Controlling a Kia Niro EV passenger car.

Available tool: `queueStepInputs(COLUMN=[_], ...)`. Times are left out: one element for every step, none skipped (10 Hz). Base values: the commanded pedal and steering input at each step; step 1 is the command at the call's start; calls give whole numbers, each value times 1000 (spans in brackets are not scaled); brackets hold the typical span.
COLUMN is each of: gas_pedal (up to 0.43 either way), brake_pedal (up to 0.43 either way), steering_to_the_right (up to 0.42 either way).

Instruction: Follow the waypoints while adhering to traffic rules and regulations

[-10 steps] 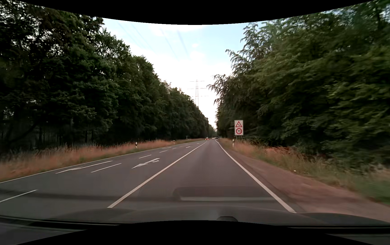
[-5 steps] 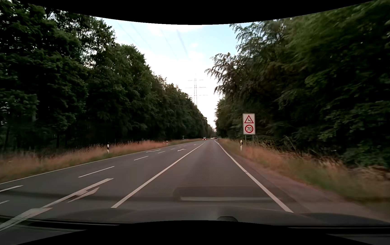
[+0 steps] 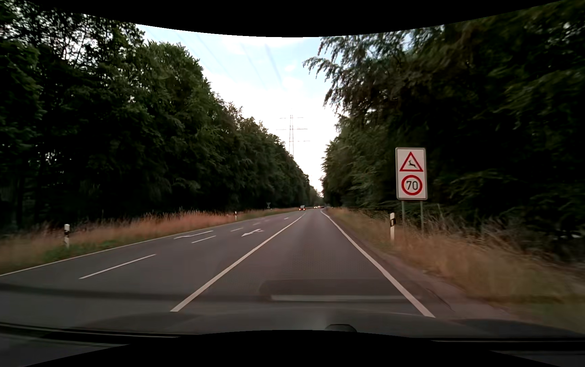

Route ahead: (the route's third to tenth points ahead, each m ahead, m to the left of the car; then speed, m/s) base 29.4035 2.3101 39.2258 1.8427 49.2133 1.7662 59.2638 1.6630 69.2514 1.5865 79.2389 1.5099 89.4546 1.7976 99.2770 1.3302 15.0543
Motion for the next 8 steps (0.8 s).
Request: queueStepInputs(gas_pedal=[339,339,339,339,339,339,339,339], brake_pedal=[0,0,0,0,0,0,0,0], steering_to_the_right=[1,0,0,0,0,0,0,0])
